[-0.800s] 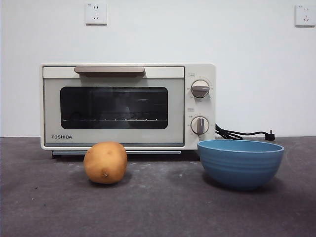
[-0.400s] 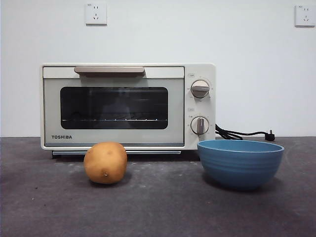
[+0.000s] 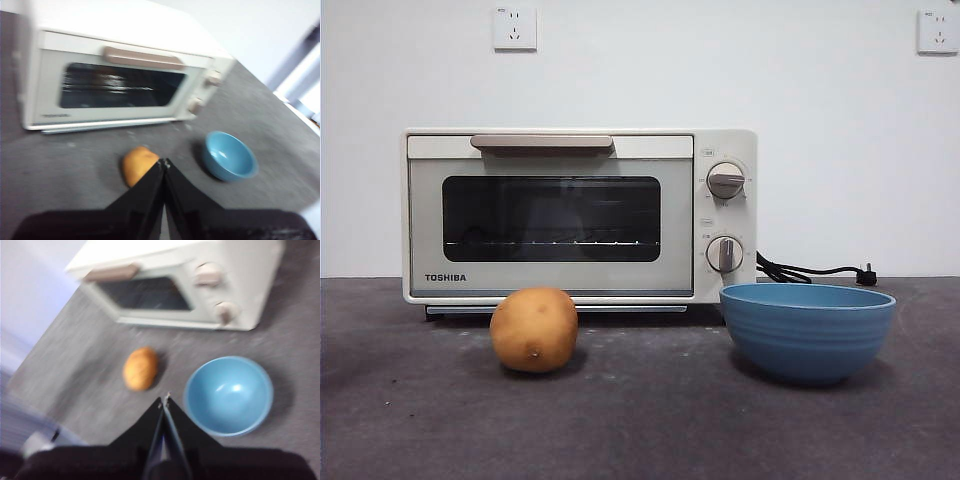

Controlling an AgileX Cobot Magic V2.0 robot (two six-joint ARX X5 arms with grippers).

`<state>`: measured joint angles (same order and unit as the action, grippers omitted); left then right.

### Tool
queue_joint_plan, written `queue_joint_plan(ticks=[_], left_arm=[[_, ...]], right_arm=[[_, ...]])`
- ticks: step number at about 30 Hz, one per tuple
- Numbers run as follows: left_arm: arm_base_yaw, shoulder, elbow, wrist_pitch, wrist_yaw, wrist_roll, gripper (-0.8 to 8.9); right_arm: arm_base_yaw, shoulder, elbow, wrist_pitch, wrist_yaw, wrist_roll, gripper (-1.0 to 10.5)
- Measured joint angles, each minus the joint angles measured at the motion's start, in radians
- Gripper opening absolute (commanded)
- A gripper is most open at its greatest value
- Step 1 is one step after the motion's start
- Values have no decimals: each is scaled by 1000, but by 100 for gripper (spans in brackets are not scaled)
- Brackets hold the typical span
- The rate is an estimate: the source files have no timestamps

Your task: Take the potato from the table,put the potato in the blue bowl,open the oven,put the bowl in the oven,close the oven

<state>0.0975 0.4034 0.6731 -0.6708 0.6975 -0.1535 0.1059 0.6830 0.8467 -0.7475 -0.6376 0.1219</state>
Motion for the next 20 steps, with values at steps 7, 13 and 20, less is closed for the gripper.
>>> queue_joint_plan(ticks=[7, 13, 20], left_arm=[[-8, 87, 117, -169, 106, 82, -8], [-9, 92, 168, -196, 108, 121, -8], [-9, 90, 172, -197, 108, 128, -8]], right_arm=[[63, 115, 190, -217, -60, -156, -12], [119, 118, 203, -224, -60, -198, 18], [124, 118, 203, -224, -60, -198, 553]])
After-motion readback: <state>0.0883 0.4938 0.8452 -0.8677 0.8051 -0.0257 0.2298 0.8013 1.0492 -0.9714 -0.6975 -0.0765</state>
